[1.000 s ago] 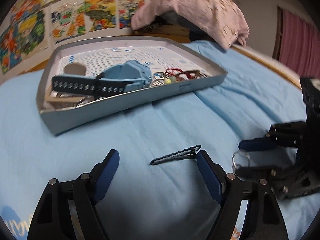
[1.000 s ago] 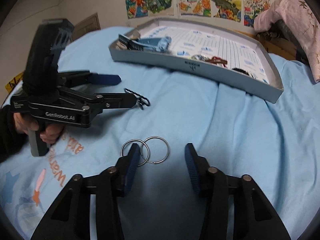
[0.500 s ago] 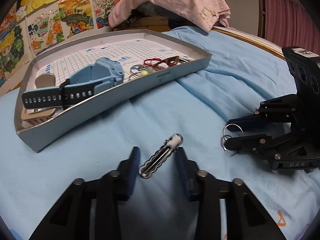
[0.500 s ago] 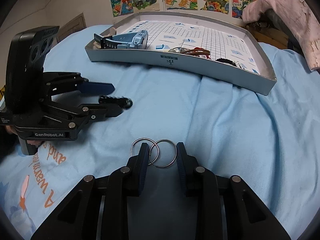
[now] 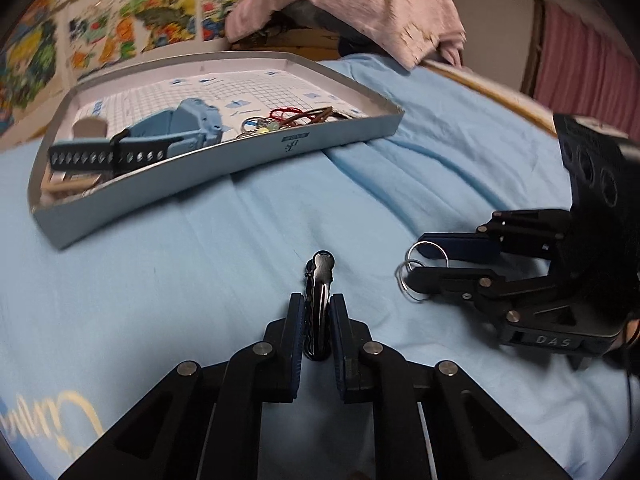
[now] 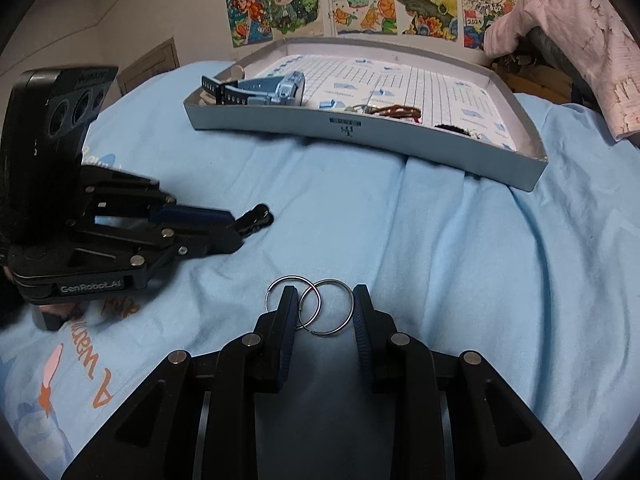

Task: Organize jewelry
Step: 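Carry the clip with the left tool into the tray while the right tool releases the rings there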

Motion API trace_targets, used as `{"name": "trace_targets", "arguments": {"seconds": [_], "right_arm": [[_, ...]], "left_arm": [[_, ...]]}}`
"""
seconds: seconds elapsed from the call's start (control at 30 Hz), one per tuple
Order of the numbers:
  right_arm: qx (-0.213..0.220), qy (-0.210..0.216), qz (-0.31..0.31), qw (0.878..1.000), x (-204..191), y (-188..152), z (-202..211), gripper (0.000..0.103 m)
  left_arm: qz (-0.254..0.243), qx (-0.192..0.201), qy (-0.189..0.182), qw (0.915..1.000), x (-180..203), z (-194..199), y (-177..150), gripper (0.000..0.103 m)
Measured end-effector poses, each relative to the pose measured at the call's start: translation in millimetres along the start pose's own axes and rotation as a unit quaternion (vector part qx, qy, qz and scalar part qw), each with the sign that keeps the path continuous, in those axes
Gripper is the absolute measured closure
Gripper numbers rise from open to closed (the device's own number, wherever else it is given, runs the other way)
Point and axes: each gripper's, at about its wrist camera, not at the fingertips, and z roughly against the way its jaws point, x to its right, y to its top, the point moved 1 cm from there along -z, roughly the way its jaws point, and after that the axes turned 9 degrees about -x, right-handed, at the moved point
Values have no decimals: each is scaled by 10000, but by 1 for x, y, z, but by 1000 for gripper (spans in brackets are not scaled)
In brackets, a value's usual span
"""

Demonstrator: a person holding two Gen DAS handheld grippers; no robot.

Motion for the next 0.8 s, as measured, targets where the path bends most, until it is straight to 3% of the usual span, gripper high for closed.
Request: {"name": "trace_targets", "arguments": {"seconds": [0.47, 0.67, 0.8], "right_arm": [[665, -143, -300, 9972, 15, 3, 23, 79], [1011, -261, -258, 9942, 20, 22, 43, 79], [1304, -470, -138, 9903, 26, 49, 54, 79]], "left_arm": [[1042, 649, 446, 9914, -1, 35, -7, 91], [1491, 861, 436, 9841, -13, 47, 14, 91], [1532, 1021, 511, 9816, -18, 48, 42, 91]]}}
